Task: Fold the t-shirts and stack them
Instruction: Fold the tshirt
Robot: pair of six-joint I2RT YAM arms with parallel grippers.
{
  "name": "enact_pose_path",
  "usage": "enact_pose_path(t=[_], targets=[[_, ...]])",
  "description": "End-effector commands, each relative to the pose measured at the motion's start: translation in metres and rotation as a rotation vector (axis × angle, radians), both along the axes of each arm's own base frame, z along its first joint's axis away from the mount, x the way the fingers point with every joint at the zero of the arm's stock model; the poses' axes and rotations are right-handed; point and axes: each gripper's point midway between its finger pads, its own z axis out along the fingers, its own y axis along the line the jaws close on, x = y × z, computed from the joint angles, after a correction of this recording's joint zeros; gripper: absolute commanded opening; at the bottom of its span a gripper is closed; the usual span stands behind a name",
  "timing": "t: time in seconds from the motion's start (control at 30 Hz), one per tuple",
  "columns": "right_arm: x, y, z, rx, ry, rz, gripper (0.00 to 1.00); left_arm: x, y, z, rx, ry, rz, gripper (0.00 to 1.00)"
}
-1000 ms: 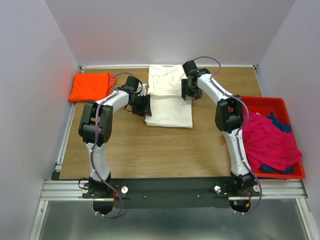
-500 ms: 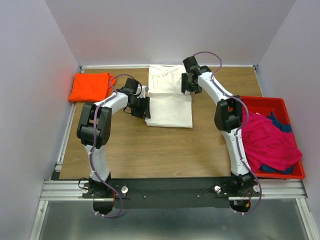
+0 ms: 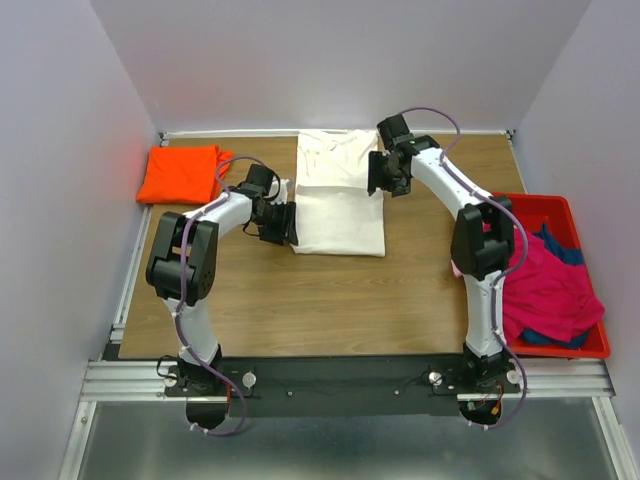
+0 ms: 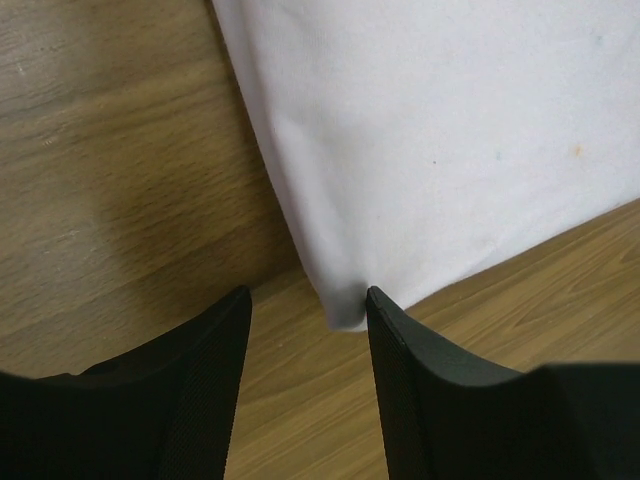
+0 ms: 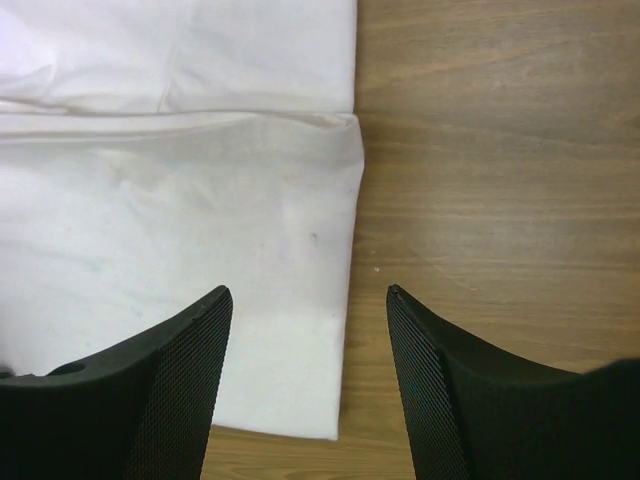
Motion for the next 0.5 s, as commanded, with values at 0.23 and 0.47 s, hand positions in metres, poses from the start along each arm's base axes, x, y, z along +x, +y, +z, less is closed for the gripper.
enact_pose_path(t=[0.23,0.47], targets=[[-0.083,-0.002,-0.018,0.138,0.135,-0.019,0.65,-0.020,-0.003,-0.003,-0.042,0.032,0.008,0.57],[-0.119,-0.003,-0.037,0.182,0.215,-0.027,0.63,-0.022,-0.005,-0.005,-0.052,0.035,0.011,0.56]])
